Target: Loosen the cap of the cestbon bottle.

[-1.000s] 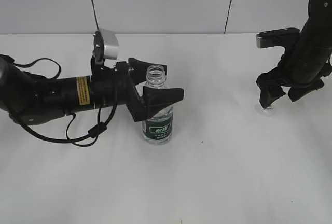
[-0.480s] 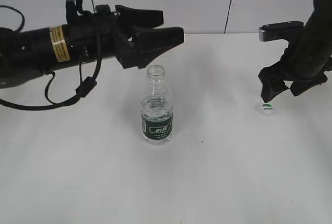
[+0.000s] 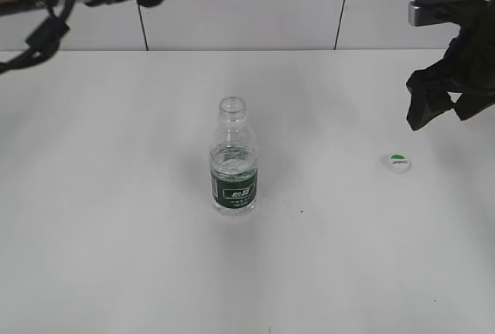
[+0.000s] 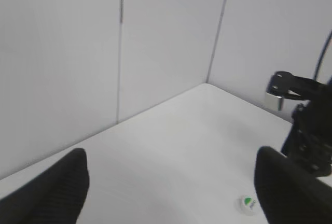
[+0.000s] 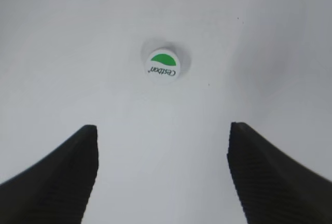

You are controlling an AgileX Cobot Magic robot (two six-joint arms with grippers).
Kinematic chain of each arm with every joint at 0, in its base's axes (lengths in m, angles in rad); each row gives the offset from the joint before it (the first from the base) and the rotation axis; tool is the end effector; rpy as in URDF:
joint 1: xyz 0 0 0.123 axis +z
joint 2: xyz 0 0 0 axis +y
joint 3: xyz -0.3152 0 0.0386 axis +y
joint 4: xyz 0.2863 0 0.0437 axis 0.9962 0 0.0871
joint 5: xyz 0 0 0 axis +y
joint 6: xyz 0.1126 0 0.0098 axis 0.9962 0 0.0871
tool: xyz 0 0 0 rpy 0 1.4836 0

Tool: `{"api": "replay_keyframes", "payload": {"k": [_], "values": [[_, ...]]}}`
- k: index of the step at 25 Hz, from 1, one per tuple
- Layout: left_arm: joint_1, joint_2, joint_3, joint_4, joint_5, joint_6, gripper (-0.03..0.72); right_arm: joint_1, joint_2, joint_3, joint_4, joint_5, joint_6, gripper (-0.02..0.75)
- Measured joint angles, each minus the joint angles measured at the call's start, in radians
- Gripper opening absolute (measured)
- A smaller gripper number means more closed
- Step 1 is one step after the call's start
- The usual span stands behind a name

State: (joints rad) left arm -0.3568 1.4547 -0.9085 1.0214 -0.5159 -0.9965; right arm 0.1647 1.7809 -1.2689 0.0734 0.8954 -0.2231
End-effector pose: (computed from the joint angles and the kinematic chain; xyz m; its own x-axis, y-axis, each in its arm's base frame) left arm 0.3303 -0.1738 0.3117 -0.1869 0.0319 -0.9819 0.6986 0.7070 -0.1100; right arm 0.3961 0.0724 0.2118 -0.9091 -0.3294 -0.2551 -0.3433 0.9392 0.0106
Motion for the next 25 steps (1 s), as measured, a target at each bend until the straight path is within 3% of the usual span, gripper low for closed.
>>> {"api": "replay_keyframes", "payload": {"k": [8,15,19,25], "values": [[0.000,-0.185,0.000,-0.015,0.412,-0.063,0.536,0.000,-0.071,0.000,-0.001,0.081,0.002,0.589],[0.037,-0.194,0.000,-0.164,0.706,-0.051,0.525,0.000,-0.125,0.000,-0.001,0.102,0.004,0.589],[0.099,-0.194,0.000,-0.327,0.815,0.098,0.522,0.000,-0.134,0.000,-0.001,0.102,0.004,0.589],[0.255,-0.150,0.000,-0.687,1.005,0.470,0.512,0.000,-0.136,0.000,-0.022,0.101,0.016,0.589]]}}
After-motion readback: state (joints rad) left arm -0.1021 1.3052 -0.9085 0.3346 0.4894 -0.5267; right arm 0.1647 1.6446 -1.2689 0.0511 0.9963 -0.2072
